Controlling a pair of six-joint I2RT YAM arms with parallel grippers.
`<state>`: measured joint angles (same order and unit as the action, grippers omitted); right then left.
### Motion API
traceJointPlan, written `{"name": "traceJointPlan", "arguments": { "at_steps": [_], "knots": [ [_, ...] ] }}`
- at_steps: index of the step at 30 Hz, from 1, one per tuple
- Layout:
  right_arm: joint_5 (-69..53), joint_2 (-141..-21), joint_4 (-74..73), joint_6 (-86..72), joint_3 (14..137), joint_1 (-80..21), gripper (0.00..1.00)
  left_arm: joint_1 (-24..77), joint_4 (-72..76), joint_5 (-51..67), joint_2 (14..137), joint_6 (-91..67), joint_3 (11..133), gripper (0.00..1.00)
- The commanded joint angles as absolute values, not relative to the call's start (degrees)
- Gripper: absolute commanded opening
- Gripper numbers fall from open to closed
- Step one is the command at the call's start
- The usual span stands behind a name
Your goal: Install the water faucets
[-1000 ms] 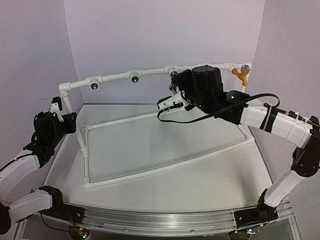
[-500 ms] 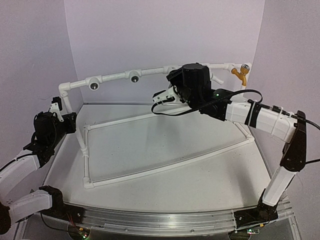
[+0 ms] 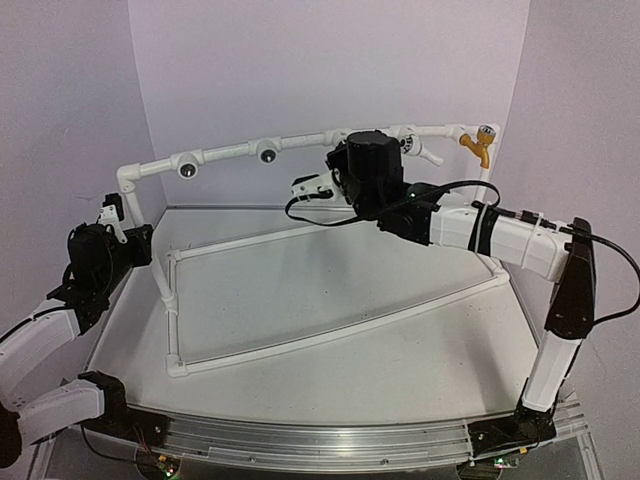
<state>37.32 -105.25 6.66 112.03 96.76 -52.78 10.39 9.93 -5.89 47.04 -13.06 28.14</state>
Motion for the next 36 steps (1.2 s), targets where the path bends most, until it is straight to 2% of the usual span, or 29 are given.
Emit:
{"name": "traceJointPlan", "arguments": {
  "at_steps": [1, 8, 11, 15, 18, 23, 24, 28, 36],
  "knots": [
    [41.75, -110.36, 10.89, 89.77, 102.8, -52.09, 0.06, 11.96, 5.36, 2.1, 47.46, -20.92, 29.05, 0.0],
    [42.48, -109.65, 7.66, 43.3, 106.82, -52.1, 0.0, 11.94, 5.33, 2.28, 47.85, -21.0, 29.1, 0.0],
    [33.92, -105.23, 3.28, 16.66, 103.93, -50.94, 0.0, 11.97, 5.35, 2.41, 48.25, -21.0, 29.36, 0.0],
    [20.66, -100.31, 5.11, -14.44, 97.65, -47.01, 0.0, 11.95, 5.34, 2.69, 48.58, -21.0, 29.46, 0.0],
    [15.94, -99.36, 9.2, -25.6, 95.67, -46.25, 0.0, 11.95, 5.34, 2.79, 48.59, -21.07, 29.45, 0.0],
    [13.3, -96.31, 16.09, -30.74, 90.85, -46.3, 0.0, 11.94, 5.33, 2.82, 48.29, -21.18, 29.45, 0.0],
    [13.36, -95.52, 16.46, -30.76, 89.88, -46.3, 0.03, 11.95, 5.3, 2.81, 48.29, -21.18, 29.44, 0.0],
    [13.33, -91.1, 16.52, -26.92, 85.28, -46.25, 0.23, 11.95, 5.31, 2.92, 48.45, -21.18, 29.44, 0.0],
    [5.23, -79.92, 5.66, -5.84, 78.59, -46.31, 0.78, 11.95, 5.26, 2.98, 48.62, -21.09, 29.36, 0.0]
  ]
}}
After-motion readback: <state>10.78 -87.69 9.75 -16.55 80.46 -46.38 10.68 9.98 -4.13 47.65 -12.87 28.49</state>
